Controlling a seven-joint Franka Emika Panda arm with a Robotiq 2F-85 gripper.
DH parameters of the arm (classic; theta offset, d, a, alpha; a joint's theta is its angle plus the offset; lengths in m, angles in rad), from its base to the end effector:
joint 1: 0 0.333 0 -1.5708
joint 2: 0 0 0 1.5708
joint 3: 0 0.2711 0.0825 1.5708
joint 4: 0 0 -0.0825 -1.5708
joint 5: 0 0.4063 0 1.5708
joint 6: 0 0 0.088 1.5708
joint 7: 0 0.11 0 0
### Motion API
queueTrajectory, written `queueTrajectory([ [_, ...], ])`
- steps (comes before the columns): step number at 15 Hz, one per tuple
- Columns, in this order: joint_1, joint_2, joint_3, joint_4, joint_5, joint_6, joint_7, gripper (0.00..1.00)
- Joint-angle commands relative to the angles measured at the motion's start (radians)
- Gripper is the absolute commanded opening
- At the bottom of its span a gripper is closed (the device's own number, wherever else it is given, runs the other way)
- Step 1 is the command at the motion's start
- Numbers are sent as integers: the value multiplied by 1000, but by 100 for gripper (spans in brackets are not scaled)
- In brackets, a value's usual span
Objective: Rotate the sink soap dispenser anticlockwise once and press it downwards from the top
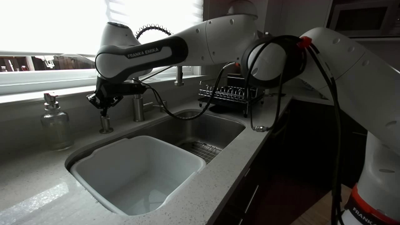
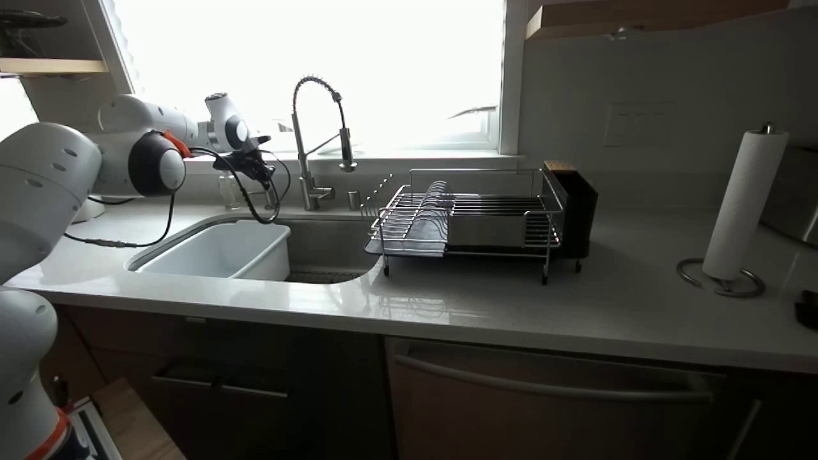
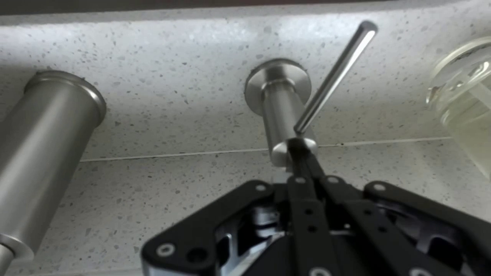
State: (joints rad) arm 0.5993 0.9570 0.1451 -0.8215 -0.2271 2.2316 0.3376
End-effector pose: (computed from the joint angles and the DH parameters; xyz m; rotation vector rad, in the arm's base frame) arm 0.6358 0.5036 0.3621 -2.8605 -0.6030 -0.6647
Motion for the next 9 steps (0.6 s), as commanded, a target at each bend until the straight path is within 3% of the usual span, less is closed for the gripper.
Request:
queueTrajectory([
  [1, 9, 47, -7, 22, 8, -71, 34, 0],
  [9, -29, 93, 22, 24, 85, -75, 97, 0],
])
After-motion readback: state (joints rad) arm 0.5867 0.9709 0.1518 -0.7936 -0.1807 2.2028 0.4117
